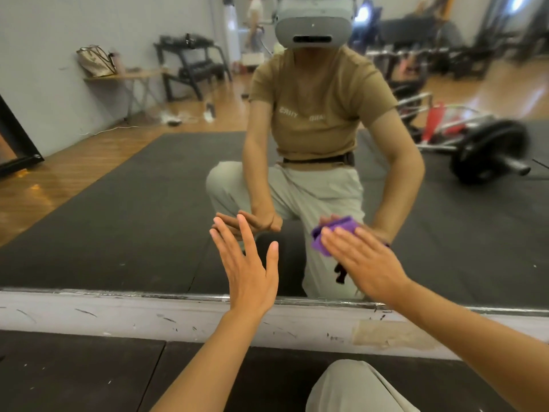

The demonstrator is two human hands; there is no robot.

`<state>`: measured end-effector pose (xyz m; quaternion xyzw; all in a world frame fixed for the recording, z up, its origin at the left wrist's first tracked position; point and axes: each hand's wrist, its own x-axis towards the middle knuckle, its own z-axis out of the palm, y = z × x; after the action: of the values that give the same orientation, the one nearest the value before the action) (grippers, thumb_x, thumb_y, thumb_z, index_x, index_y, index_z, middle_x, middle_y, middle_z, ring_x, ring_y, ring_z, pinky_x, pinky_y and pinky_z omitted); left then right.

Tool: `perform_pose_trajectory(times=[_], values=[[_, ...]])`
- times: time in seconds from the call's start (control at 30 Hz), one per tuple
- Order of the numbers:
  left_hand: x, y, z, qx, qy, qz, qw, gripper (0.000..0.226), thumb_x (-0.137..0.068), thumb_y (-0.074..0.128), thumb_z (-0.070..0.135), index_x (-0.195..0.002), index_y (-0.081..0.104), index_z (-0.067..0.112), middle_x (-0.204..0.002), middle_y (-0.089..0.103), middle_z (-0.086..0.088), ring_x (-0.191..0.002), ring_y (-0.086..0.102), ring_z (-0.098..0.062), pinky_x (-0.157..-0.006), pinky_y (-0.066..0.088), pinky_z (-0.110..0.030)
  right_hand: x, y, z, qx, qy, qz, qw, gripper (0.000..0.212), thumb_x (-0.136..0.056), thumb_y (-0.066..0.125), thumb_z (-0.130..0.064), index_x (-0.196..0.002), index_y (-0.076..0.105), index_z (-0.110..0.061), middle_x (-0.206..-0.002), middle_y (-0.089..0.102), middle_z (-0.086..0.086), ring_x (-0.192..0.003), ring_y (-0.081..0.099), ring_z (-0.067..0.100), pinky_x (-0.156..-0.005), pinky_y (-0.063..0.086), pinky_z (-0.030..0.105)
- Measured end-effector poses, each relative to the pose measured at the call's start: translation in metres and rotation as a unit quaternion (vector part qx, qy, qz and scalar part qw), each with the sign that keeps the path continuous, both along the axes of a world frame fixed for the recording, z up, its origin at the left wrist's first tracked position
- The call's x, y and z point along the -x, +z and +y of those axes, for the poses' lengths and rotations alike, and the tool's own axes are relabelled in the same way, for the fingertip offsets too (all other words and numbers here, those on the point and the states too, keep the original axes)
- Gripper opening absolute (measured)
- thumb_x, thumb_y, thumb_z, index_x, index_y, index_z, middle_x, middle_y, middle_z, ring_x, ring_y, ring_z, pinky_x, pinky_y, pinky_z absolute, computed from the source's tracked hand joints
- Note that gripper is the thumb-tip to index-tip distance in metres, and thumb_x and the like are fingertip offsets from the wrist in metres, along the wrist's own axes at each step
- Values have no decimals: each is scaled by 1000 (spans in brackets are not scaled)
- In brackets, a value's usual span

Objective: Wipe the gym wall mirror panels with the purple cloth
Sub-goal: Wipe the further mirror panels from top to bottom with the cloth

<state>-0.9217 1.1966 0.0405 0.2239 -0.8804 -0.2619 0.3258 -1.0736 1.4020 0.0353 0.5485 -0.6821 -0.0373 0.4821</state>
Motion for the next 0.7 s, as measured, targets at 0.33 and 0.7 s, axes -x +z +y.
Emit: perform_pose_trajectory(times=[0.33, 0.7], values=[[4, 10, 14, -64, 16, 17, 998, 82, -91, 24, 67, -146, -33, 45, -144, -56, 18, -139, -45, -8, -117, -11, -36, 3, 40, -11, 247, -7, -69, 967, 67, -101, 47, -10, -160, 16, -3, -166, 16, 14, -157, 4, 25, -127, 7, 45], [19, 34, 39, -143, 33, 5, 989, 116, -74, 40, 81, -149, -32, 30, -155, -45, -5, -146, -37, -27, -120, -11, -44, -5, -133, 55, -40, -114, -116, 986, 87, -83, 32, -7, -163, 0, -17, -170, -5, -1, -157, -2, 17, -127, -2, 38]])
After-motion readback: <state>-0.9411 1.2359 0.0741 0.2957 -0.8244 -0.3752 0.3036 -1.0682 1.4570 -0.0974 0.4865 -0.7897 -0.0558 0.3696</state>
